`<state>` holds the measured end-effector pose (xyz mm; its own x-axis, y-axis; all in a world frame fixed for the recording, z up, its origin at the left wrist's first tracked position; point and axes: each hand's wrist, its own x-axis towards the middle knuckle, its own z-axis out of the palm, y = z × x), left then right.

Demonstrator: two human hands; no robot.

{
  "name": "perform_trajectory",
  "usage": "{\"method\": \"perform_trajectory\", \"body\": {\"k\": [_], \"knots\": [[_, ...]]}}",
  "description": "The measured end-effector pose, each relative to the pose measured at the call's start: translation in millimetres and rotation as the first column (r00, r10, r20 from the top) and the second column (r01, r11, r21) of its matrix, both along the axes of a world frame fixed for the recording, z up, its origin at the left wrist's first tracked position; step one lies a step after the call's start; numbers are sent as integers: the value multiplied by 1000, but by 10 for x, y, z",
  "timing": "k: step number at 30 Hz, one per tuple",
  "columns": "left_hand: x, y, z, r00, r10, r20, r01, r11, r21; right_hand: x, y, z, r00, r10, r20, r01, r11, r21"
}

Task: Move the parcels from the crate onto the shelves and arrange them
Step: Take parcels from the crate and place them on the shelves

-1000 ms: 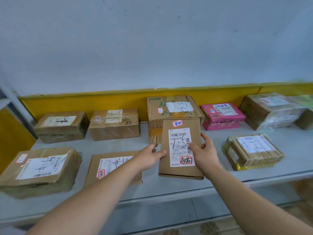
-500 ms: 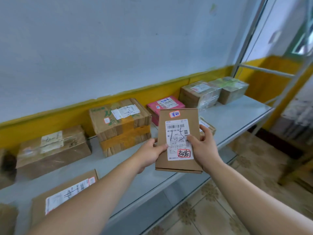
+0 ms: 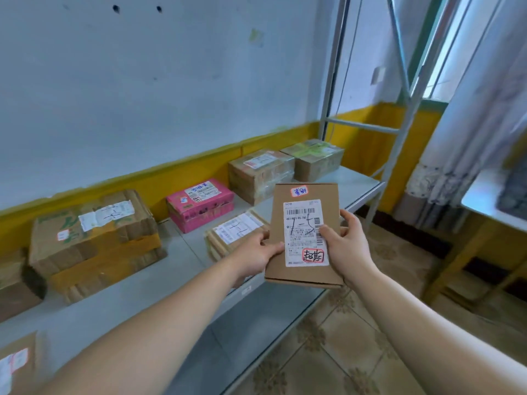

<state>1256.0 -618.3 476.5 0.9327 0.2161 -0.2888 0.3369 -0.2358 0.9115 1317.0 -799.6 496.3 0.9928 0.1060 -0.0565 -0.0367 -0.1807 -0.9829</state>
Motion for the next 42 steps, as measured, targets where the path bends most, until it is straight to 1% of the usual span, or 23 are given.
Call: {"method": "perform_trajectory", "body": {"k": [3,9,12,15,20,22,23,25,26,27,30,35,37,39,41,42], "knots": [[257,-335,45,999,-37,5,37,999,15,270,-346,36,1000,-18,-8,18,1000,15],[648,-527,132,995,-92,-39,97,981,168,717,-576,50,1000,2,-20,-1,1000,29],[842,-440,127,994,-94,-63,106,966,237,954,-516,15,999,13,-35,-12,1000,20],[1035,-231,87,989,-86,-122,121,944,308,1232,-338,-58,997,43,-61,-42,999,5],[1439,243,-95,982,-24,-186,101,904,416,1831,117,-199,988,104,-117,-107,994,-16],[1607,440,-230,977,38,-209,74,862,502,2069,268,-280,982,116,-152,-122,992,-30],[1674,524,-298,972,76,-224,66,823,564,2182,328,-327,979,117,-167,-126,991,-45],[1765,641,-450,959,136,-250,85,703,706,2402,437,-455,972,119,-201,-137,987,-81],[1790,669,-523,950,159,-269,106,647,755,2495,488,-520,967,122,-224,-147,985,-95],[1812,679,-596,940,183,-287,120,612,782,2584,540,-595,960,128,-250,-157,983,-100],[1878,640,-775,916,265,-301,101,573,813,2806,684,-831,938,154,-311,-196,974,-110],[1918,593,-890,902,356,-245,16,538,843,3118,811,-1168,906,218,-364,-284,949,-139],[1919,586,-901,888,396,-234,-14,533,846,3237,794,-1273,892,261,-369,-353,911,-211],[1931,583,-908,873,431,-230,-34,523,852,3359,753,-1364,884,308,-351,-427,837,-343],[1937,575,-916,858,459,-230,-40,506,861,3478,703,-1418,873,381,-304,-486,728,-483],[1938,570,-922,852,468,-233,-38,500,865,3542,677,-1446,855,450,-259,-512,651,-560]]}}
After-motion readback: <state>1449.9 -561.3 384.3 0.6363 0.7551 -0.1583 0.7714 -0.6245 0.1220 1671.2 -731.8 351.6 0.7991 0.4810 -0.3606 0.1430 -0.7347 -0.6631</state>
